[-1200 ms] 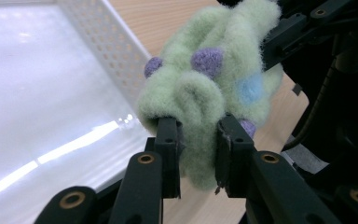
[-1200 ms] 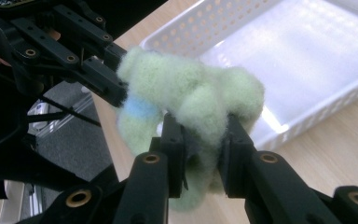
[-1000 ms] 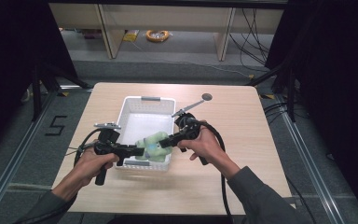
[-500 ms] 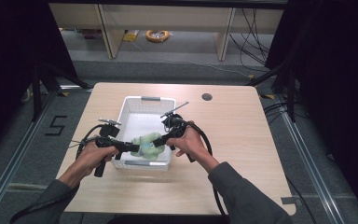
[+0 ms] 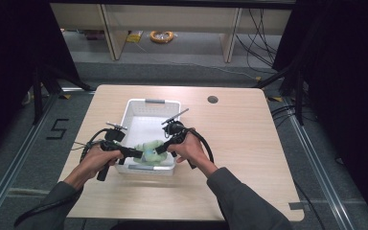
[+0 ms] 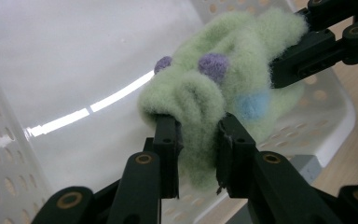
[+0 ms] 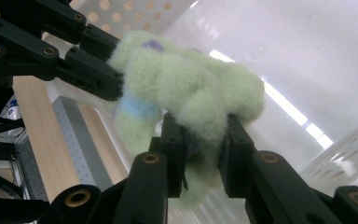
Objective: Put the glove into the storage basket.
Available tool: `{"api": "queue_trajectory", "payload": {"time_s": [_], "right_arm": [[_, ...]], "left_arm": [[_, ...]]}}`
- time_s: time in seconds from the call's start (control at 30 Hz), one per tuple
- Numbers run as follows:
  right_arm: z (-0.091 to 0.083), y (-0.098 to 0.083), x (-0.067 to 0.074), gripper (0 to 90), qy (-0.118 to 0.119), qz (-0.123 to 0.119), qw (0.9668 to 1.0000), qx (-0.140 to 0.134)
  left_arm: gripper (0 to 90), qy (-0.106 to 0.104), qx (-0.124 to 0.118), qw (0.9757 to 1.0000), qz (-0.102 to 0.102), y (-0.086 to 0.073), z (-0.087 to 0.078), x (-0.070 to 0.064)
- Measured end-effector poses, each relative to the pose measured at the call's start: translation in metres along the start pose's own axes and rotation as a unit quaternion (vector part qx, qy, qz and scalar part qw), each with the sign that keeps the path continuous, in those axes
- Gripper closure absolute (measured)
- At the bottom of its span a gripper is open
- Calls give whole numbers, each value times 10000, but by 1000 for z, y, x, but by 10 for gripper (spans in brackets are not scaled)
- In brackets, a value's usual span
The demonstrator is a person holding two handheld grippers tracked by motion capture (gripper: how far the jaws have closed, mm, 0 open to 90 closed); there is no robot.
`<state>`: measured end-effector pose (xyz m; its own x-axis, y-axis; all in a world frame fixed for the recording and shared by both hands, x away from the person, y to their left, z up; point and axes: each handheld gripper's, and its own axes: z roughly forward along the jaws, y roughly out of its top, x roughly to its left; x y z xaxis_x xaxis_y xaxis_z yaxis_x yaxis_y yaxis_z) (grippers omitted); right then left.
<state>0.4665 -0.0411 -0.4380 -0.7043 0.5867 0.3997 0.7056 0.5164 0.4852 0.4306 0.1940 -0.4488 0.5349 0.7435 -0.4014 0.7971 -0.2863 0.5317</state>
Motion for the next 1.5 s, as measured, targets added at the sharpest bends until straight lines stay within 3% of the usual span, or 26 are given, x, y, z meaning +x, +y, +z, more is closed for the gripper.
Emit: {"api": "queue_trajectory", "payload": {"time_s": [0.1,0.17,0.37,0.6,0.67,0.73,0.83,0.97,1.07,1.2,1.37,1.5], "right_arm": [[4,0,0,748,-59,-5,9999,89],[7,0,0,746,-124,-3,9998,137],[13,0,0,742,-123,-9,9996,243],[20,1,2,724,-173,-22,9993,324],[20,1,5,721,-489,-136,9982,322],[21,2,5,713,-516,-134,9981,318],[23,2,7,693,-567,-167,9977,327],[23,3,9,669,-708,-184,9965,399],[24,4,9,624,-810,-297,9955,389],[20,5,12,549,-961,-260,9943,378],[10,8,11,473,-1092,-209,9937,161],[-2,10,11,462,-935,-279,9952,-96]], "left_arm": [[712,69,128,9999,60,0,5,0],[712,156,278,9993,219,2,4,1],[702,202,506,9982,245,0,10,4],[666,466,639,9961,383,1,13,3],[634,610,653,9951,433,1,13,3],[619,599,682,9951,398,1,13,4],[579,742,645,9943,416,1,12,4],[523,781,575,9945,390,3,10,2],[490,867,404,9950,300,4,9,-2],[466,1026,229,9939,322,5,5,-6],[438,1020,107,9944,250,6,1,-10],[414,914,-3,9955,265,7,-4,-14]]}}
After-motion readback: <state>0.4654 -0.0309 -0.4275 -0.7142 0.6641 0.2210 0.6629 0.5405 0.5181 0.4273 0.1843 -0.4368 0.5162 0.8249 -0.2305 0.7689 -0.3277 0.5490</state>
